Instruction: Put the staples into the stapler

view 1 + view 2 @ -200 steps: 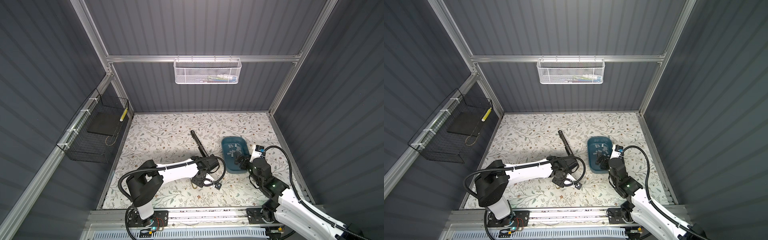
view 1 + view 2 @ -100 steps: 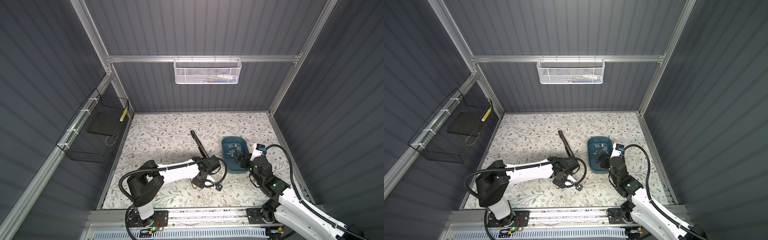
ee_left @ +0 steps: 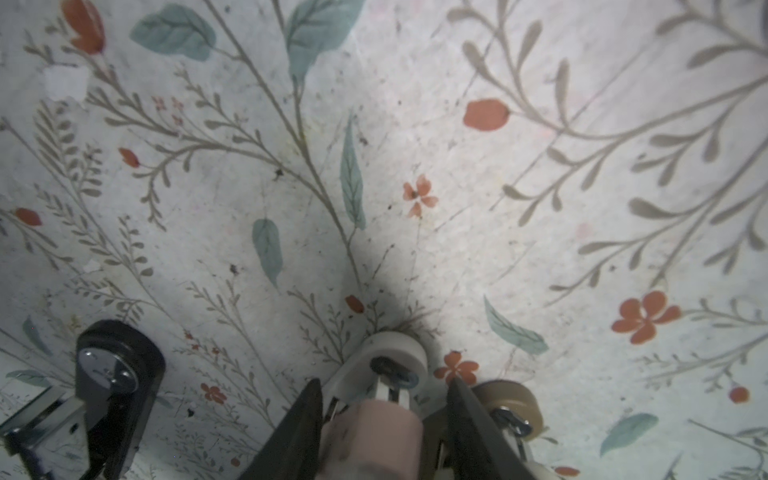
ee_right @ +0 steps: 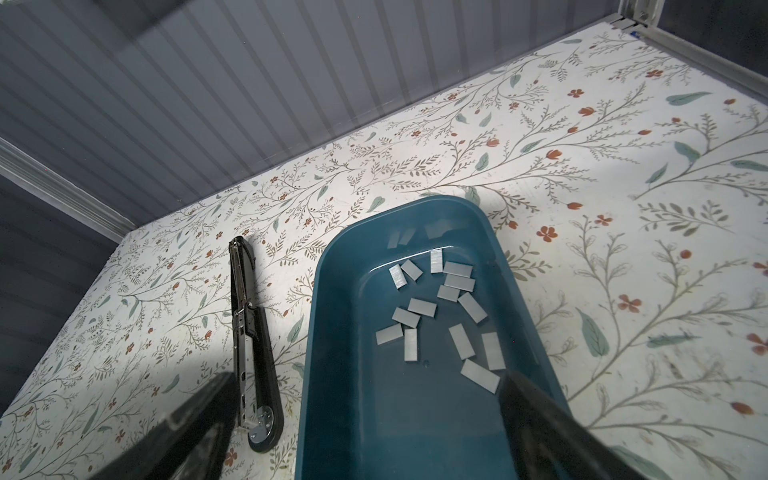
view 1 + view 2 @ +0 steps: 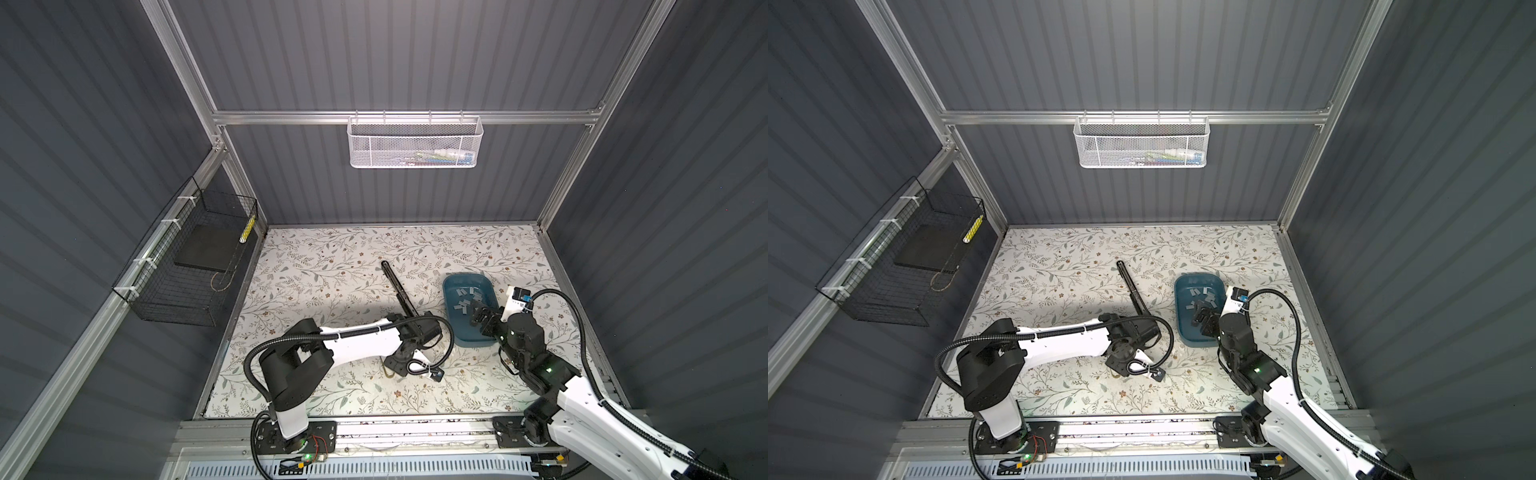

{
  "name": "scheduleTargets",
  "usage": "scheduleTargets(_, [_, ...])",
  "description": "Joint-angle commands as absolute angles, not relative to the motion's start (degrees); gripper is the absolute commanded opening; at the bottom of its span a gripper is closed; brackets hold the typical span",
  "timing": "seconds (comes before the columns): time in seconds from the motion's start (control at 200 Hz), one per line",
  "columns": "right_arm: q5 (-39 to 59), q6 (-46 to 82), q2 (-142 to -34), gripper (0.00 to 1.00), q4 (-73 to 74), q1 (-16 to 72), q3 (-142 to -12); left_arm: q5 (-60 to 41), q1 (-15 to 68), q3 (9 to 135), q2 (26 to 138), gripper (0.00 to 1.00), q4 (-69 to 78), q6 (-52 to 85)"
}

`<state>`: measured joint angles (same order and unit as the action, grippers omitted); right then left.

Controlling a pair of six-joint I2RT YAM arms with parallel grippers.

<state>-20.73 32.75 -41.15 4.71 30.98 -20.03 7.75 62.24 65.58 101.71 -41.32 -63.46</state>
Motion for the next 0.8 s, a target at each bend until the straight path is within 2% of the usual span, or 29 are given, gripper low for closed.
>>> scheduleTargets(0.0, [-20.3, 32.4, -40.8, 0.99, 5.1, 30.7, -20.2, 8.0, 62.7, 67.4, 102.4, 0.44, -43.2, -62.9])
scheduleTargets(0.07, [-20.3, 32.6, -40.6, 0.99, 5.1, 30.8, -20.1, 7.4, 62.7, 68.1, 102.3, 0.37, -43.8, -62.7])
scheduleTargets(0.325, [-21.7, 33.9, -39.5, 0.99, 4.1, 30.6, -19.9, 6.5, 62.6, 68.5, 98.3, 0.00, -43.4, -62.2])
scheduleTargets(0.435, [-22.0, 34.4, -38.4, 0.99, 3.0, 30.5, -20.1, 8.9, 62.1, 70.3, 95.7, 0.00, -41.9, -57.7])
scheduleTargets(0.575, [-21.3, 34.4, -37.1, 0.99, 4.2, 30.5, -18.8, 14.2, 61.7, 76.2, 92.1, 0.00, -37.4, -45.1])
scheduleTargets(0.63, [-21.1, 34.5, -36.7, 0.99, 4.6, 30.5, -18.3, 13.4, 61.5, 77.1, 89.6, 0.00, -34.6, -41.3])
scheduleTargets(0.795, [-16.8, 34.1, -36.2, 0.99, 5.8, 30.5, -18.2, 9.1, 59.4, 65.9, 79.6, 0.00, -15.0, -31.0])
